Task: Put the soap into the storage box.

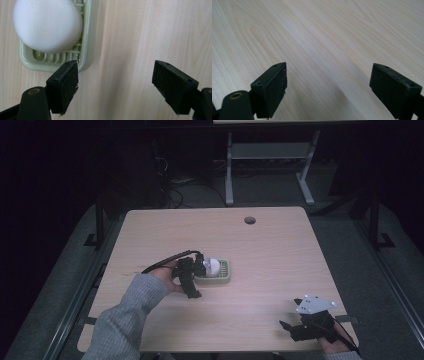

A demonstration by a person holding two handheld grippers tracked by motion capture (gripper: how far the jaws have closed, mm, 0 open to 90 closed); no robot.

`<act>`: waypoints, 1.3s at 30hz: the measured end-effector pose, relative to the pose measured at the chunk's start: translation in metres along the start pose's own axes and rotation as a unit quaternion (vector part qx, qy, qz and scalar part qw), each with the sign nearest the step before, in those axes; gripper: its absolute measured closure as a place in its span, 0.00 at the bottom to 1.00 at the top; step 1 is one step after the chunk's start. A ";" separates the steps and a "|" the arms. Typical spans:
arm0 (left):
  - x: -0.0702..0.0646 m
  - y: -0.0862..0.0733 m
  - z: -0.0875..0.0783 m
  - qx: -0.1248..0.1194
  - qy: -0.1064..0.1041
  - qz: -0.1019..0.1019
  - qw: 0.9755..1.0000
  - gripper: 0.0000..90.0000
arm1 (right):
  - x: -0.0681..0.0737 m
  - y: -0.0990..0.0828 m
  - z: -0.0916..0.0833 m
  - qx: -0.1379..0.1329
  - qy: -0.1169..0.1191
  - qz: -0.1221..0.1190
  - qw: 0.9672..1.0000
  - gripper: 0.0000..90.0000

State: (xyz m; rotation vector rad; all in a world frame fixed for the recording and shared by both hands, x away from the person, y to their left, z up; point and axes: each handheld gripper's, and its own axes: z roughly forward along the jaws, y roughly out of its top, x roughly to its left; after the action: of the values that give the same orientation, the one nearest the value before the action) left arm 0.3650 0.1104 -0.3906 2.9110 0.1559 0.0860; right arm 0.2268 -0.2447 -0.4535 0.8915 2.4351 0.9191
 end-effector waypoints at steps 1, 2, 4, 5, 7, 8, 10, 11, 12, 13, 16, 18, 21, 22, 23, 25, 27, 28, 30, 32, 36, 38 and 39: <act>-0.001 -0.001 0.000 0.001 0.001 0.003 1.000 0.23 | -0.001 0.000 0.000 0.001 -0.002 -0.003 1.000 0.15; -0.003 -0.002 0.000 0.003 0.002 0.004 1.000 0.23 | 0.000 0.000 0.000 0.001 -0.001 -0.001 1.000 0.15; -0.007 -0.004 0.001 0.000 0.004 0.004 1.000 0.23 | 0.000 0.000 0.000 0.001 -0.002 0.000 1.000 0.15; -0.007 -0.005 0.000 0.001 0.003 0.005 1.000 0.23 | 0.000 0.000 0.001 0.001 -0.002 0.000 1.000 0.16; -0.010 -0.006 0.001 0.000 0.003 0.007 1.000 0.23 | 0.000 0.000 0.001 0.002 -0.002 0.001 1.000 0.15; -0.011 -0.008 0.001 -0.002 0.003 0.005 1.000 0.23 | -0.001 0.000 0.001 0.002 -0.003 0.001 1.000 0.15; -0.013 -0.010 0.002 -0.001 0.001 0.003 1.000 0.23 | -0.001 0.000 0.001 0.003 -0.003 0.002 1.000 0.15; -0.014 -0.011 0.003 -0.002 0.002 0.002 1.000 0.23 | -0.001 0.000 0.001 0.002 -0.004 0.001 1.000 0.15; -0.015 -0.012 0.004 -0.002 0.003 0.002 1.000 0.23 | -0.001 0.000 0.001 0.002 -0.004 0.001 1.000 0.16; -0.016 -0.012 0.004 0.001 0.002 0.003 1.000 0.23 | -0.001 0.000 0.001 0.002 -0.004 0.002 1.000 0.15; -0.019 -0.015 0.005 -0.002 0.005 0.003 1.000 0.23 | -0.001 0.000 0.001 0.002 -0.004 0.002 1.000 0.15; -0.021 -0.016 0.006 -0.003 0.003 0.001 1.000 0.22 | -0.001 -0.001 0.001 0.004 -0.005 0.003 1.000 0.15; -0.024 -0.019 0.008 -0.004 0.003 0.002 1.000 0.23 | -0.001 -0.001 0.001 0.004 -0.005 0.003 1.000 0.15; -0.025 -0.020 0.008 -0.004 0.003 0.002 1.000 0.23 | -0.001 -0.001 0.001 0.004 -0.005 0.004 1.000 0.15; -0.026 -0.020 0.009 -0.004 0.003 0.003 1.000 0.23 | -0.001 -0.001 0.001 0.004 -0.006 0.003 1.000 0.15; -0.028 -0.022 0.009 -0.007 0.001 0.002 1.000 0.23 | -0.001 -0.001 0.001 0.003 -0.007 0.003 1.000 0.15; -0.029 -0.024 0.009 -0.006 0.003 0.002 1.000 0.23 | -0.001 -0.001 0.001 0.003 -0.007 0.003 1.000 0.15; -0.030 -0.025 0.010 -0.010 0.004 0.000 1.000 0.23 | -0.002 -0.001 0.001 0.004 -0.008 0.003 1.000 0.16; -0.032 -0.027 0.010 -0.014 0.002 -0.004 1.000 0.23 | -0.002 -0.001 0.001 0.004 -0.009 0.003 1.000 0.15; -0.034 -0.028 0.010 -0.013 0.005 -0.004 1.000 0.22 | -0.002 -0.001 0.002 0.004 -0.009 0.004 1.000 0.15; -0.037 -0.032 0.010 -0.016 0.005 -0.003 1.000 0.22 | -0.003 -0.002 0.002 0.005 -0.010 0.006 1.000 0.15; -0.040 -0.033 0.010 -0.017 0.006 -0.003 1.000 0.22 | -0.003 -0.002 0.003 0.005 -0.010 0.006 1.000 0.15; -0.040 -0.034 0.010 -0.016 0.007 0.001 1.000 0.22 | -0.003 -0.002 0.003 0.005 -0.011 0.007 1.000 0.15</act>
State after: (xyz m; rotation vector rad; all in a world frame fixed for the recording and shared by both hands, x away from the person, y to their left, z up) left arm 0.3223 0.1367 -0.4094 2.8785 0.1531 0.1081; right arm 0.2302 -0.2465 -0.4564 0.9177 2.4194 0.8978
